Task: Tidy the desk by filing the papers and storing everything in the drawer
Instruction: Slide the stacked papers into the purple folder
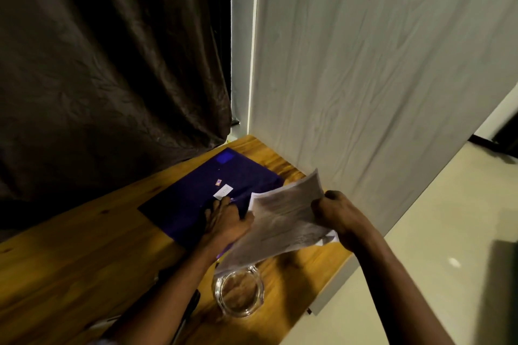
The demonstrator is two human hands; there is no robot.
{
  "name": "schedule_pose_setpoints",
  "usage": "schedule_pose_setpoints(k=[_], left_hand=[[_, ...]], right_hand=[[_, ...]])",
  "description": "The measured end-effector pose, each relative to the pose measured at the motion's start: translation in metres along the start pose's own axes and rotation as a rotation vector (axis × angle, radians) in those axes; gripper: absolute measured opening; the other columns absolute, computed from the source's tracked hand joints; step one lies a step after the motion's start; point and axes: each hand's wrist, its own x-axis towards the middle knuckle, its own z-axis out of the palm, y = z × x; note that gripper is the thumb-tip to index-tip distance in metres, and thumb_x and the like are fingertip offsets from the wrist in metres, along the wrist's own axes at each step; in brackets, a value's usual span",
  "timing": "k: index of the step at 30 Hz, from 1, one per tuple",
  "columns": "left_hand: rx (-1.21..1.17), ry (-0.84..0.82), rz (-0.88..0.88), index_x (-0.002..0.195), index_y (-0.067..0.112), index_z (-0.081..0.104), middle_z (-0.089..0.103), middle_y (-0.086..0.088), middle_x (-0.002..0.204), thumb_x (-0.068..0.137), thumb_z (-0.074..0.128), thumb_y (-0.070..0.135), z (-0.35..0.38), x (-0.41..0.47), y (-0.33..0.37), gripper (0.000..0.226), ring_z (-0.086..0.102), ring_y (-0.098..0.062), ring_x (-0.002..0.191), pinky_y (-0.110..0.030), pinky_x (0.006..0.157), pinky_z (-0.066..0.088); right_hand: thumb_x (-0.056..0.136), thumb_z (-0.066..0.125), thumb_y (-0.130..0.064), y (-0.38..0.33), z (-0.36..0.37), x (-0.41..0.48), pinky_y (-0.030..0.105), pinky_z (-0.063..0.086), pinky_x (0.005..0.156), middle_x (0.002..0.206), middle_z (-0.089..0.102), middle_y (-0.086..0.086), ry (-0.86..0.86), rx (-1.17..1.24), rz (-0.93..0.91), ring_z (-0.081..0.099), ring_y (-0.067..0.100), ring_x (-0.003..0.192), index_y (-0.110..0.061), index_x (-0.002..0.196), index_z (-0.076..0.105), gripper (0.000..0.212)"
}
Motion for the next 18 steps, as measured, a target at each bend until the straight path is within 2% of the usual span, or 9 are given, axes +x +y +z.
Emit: schedule_pose_setpoints(k=[3,7,10,15,18], left_hand=[[0.099,-0.037,0.013,0.124,0.01,0.06,0.036,-0.01,0.146,0.085,0.046,0.07,0.001,0.001,0.003,0.073,0.03,-0.034,0.134,-0.051,0.11,0.028],[0.078,0.012,0.034,0.122,0.007,0.061,0.038,-0.01,0.145,0.095,0.041,0.052,0.003,-0.002,0.01,0.056,0.032,-0.032,0.133,-0.048,0.108,0.028],[-0.008,0.002,0.021,0.12,0.006,0.063,0.039,-0.007,0.145,0.099,0.034,0.044,0.005,-0.002,0.015,0.053,0.032,-0.029,0.133,-0.049,0.109,0.025],[-0.086,-0.072,0.04,0.123,0.007,0.062,0.039,-0.007,0.146,0.101,0.029,0.046,0.003,-0.002,0.014,0.055,0.031,-0.028,0.134,-0.05,0.111,0.022],[-0.137,-0.1,0.032,0.128,0.007,0.058,0.037,-0.007,0.148,0.101,0.026,0.051,0.0,-0.004,0.016,0.06,0.03,-0.03,0.136,-0.05,0.112,0.021]], right_hand=[[0.09,0.052,-0.014,0.0,-0.004,0.0,0.024,0.049,0.054,0.098,0.059,0.007,-0.018,0.039,0.024,0.06,0.021,0.082,0.001,0.126,0.048,0.038],[0.092,0.05,-0.012,0.006,-0.005,0.004,0.023,0.049,0.056,0.101,0.058,0.006,-0.029,0.085,0.025,0.059,0.02,0.085,0.001,0.131,0.044,0.042],[0.092,0.05,-0.011,0.013,0.004,0.009,0.023,0.049,0.054,0.1,0.054,0.004,-0.03,0.139,0.045,0.057,0.019,0.084,-0.001,0.134,0.041,0.044],[0.091,0.052,-0.011,0.026,0.025,0.023,0.027,0.052,0.054,0.101,0.054,0.005,0.103,0.205,0.01,0.059,0.02,0.085,-0.009,0.122,0.042,0.033],[0.082,0.058,-0.017,0.029,0.037,0.027,0.039,0.059,0.061,0.102,0.059,0.009,0.217,0.176,-0.017,0.062,0.025,0.087,-0.011,0.114,0.046,0.034]])
